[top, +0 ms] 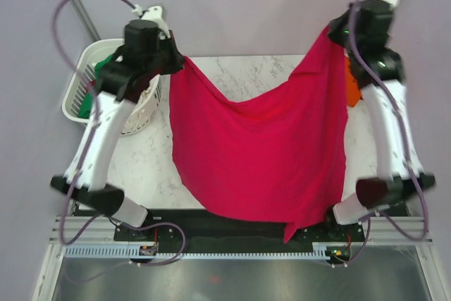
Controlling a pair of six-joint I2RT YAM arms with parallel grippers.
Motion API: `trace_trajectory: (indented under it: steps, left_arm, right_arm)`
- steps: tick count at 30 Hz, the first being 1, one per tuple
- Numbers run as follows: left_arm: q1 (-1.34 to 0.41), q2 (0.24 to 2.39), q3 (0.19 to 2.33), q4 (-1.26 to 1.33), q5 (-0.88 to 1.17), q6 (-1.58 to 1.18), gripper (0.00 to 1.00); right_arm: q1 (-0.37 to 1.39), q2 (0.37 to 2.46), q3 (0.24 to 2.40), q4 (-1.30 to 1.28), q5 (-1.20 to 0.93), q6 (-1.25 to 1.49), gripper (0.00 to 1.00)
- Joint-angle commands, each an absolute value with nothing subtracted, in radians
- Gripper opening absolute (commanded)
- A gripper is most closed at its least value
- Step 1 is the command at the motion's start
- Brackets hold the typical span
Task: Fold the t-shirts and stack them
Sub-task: Flatten the tshirt out
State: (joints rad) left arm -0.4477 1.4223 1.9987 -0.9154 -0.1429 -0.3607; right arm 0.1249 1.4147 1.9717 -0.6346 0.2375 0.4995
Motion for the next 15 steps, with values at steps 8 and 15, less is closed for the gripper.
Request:
trace_trajectory:
  steps: [8,15]
  left_arm:
    - [-0.198,2.470,2.642,-1.146,-0.092,-0.374,0.76]
    - [-0.195,2.154,2.314,-0.950,-0.090,-0.402,0.83]
  right_arm:
    - [0.124,2.531,2.855,-0.826,0.159,0.466,0.98]
    - [0.126,2.194,2.340,-0.552,0.232,0.437,0.98]
